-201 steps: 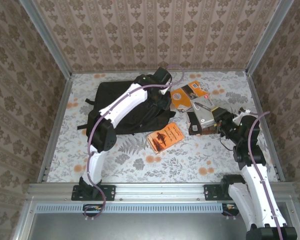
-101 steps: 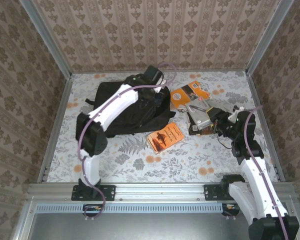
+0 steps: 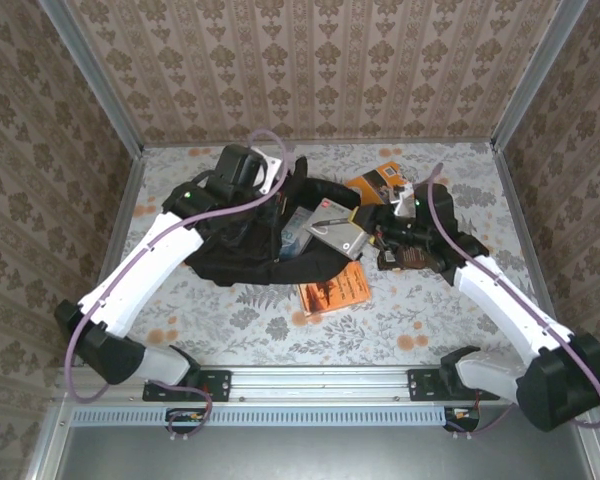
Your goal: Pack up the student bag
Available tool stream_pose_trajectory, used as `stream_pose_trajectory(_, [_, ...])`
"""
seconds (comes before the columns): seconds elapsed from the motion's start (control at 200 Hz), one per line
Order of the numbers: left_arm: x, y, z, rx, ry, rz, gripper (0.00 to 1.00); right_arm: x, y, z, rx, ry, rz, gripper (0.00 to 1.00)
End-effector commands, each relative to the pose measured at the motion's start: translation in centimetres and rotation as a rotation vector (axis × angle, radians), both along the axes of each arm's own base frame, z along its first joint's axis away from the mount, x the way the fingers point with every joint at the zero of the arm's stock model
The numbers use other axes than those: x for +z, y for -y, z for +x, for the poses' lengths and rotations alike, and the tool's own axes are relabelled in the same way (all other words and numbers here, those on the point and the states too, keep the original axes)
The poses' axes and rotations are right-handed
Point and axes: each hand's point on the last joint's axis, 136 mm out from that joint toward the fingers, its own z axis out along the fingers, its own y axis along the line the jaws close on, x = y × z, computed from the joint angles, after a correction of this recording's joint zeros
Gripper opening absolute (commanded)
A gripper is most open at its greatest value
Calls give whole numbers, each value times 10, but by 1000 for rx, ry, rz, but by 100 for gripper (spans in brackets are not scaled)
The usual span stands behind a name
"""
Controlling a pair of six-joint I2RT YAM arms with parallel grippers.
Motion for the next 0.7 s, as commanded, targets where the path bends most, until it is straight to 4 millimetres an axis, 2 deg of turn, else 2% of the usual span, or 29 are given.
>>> stream_pose_trajectory(0.0, [29, -8, -6, 21, 68, -95, 0, 13, -22, 9, 73, -18, 84, 43])
stream_pose_trajectory(0.13, [24, -17, -11, 27, 67, -103, 0, -3, -47, 17, 140, -120, 104, 43])
stream_pose_trajectory(0.155, [24, -18, -11, 29, 70, -108, 0, -13, -52, 22, 147, -151, 95, 43])
stream_pose_trajectory(0.245, [26, -22, -13, 32, 81, -124, 0, -20, -66, 30, 162, -172, 71, 43])
stream_pose_trajectory(0.42, [41, -25, -16, 25, 117, -149, 0, -32, -101, 49, 205, -203, 105, 43])
stream_pose_trajectory(0.695, [69, -37, -13, 52, 199, -157, 0, -59, -176, 75, 257, -239, 141, 42])
